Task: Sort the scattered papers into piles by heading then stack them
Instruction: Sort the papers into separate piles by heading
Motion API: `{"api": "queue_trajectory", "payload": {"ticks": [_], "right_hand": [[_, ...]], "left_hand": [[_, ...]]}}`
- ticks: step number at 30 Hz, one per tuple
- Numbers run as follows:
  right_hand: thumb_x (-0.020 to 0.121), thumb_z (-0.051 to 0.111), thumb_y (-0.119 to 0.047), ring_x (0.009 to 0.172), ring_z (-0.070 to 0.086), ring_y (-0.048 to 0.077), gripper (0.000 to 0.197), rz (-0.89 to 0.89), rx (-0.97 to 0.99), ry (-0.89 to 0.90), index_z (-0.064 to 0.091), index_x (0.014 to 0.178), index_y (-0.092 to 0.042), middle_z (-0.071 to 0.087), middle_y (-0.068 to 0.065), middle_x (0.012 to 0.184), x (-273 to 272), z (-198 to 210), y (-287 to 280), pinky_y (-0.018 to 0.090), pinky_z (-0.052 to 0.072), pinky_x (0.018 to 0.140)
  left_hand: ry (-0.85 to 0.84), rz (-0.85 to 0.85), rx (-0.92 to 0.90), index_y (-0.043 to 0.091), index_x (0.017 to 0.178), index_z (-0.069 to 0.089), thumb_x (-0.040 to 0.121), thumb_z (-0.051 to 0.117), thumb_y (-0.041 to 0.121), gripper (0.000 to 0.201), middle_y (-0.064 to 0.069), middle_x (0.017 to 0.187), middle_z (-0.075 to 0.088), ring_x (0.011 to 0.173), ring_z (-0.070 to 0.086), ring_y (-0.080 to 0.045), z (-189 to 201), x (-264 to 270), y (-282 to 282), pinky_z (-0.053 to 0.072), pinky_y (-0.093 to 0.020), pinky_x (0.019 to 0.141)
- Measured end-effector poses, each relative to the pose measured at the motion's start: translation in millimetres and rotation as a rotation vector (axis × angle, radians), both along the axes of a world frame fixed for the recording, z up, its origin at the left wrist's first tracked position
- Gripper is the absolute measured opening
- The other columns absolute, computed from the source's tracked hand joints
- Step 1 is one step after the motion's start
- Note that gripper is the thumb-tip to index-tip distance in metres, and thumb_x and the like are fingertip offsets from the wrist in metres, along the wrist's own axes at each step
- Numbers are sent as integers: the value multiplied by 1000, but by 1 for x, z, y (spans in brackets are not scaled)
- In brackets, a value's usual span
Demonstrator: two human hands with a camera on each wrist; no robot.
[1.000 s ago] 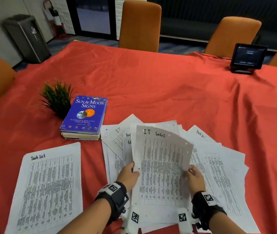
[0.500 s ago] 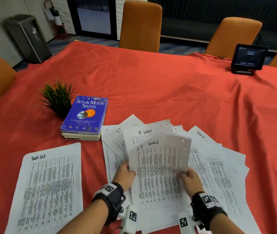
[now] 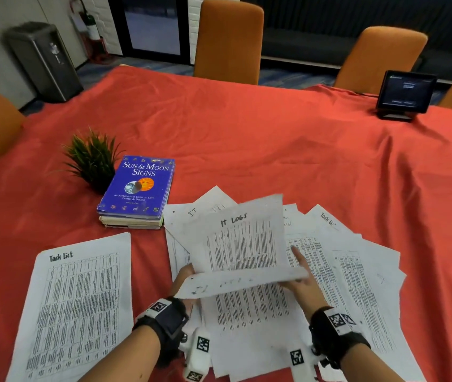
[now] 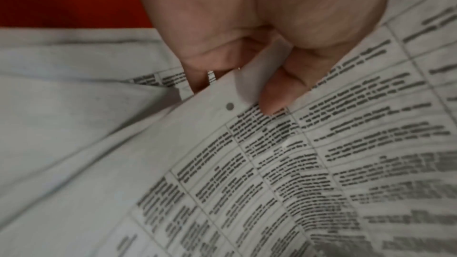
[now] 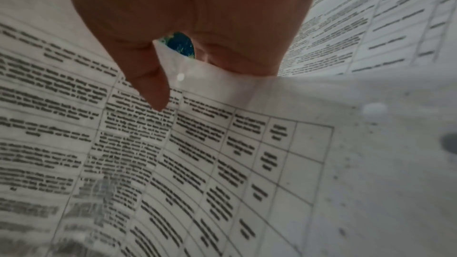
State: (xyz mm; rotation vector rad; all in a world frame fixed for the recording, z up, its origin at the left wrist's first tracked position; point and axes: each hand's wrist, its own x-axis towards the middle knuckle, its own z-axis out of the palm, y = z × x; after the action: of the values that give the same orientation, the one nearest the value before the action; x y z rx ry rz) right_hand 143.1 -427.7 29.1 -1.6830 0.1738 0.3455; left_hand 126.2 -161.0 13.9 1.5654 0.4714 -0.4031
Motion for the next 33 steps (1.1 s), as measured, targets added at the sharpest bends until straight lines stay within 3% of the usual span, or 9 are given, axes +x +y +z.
{"api": "queue_trajectory", "payload": {"ticks": [4,10,13,16,19,22,29,32,33], "right_hand": [[64,70,-21,97,69,19,39,14,15,89,69,102,-11,75,4,99,12,18,5,32,50,89],[84,63,1,91,65,24,19,162,-219,12,64,85,-18,68,11,91,16,17,5,23,52,72],[85,64,-1,92,66,22,16,140,-196,4,68,89,-15,71,13,96,14,12,4,29,54,77],[81,67,4,84,67,24,19,-31,-150,55,68,79,-14,73,12,87,15,5,-7,28,50,74],[82,70,-5,84,65,29,14,-220,-306,70,65,91,-13,71,14,94,21,-7,-36,33,50,74],[80,71,-16,83,60,26,42,-378,-628,192,55,119,-14,64,13,107,26,-13,-69,35,49,79],[79,74,-34,83,66,18,43,-33,-688,300,59,117,-20,66,2,100,33,-22,-56,35,57,76],[79,73,-36,79,70,20,45,7,-609,303,59,118,-19,69,5,102,40,-24,-25,39,61,73],[78,73,-36,77,70,21,47,13,-585,304,58,119,-19,69,6,100,43,-26,-15,38,61,71]], "left_hand": [[-14,10,40,5,87,65,76,65,-11,20,-2,76,68,78,65,-25,-4,1,4,46,-24,58],[-13,39,-137,5,105,68,76,72,-3,30,-7,100,76,96,70,-22,2,6,1,53,-34,86],[-42,78,-30,4,93,69,77,71,1,16,-10,86,74,81,69,-22,-8,4,3,52,-30,73],[-66,72,135,10,86,68,73,70,18,16,-14,82,72,70,64,-27,-18,2,9,53,-44,64],[-97,90,104,16,97,71,72,80,10,27,-2,94,76,88,71,-19,-20,3,13,56,-37,83],[-139,54,204,22,94,69,77,74,0,28,4,95,74,92,70,-17,-21,3,18,54,-29,81],[-1,68,419,29,66,59,80,60,-5,37,8,69,62,80,65,-26,-27,2,28,48,-26,72],[137,214,247,17,66,62,77,70,1,21,-8,73,65,77,65,-30,-48,6,38,51,-31,73],[231,97,193,14,69,64,76,76,14,14,-16,81,67,74,63,-30,-45,5,44,52,-32,77]]}}
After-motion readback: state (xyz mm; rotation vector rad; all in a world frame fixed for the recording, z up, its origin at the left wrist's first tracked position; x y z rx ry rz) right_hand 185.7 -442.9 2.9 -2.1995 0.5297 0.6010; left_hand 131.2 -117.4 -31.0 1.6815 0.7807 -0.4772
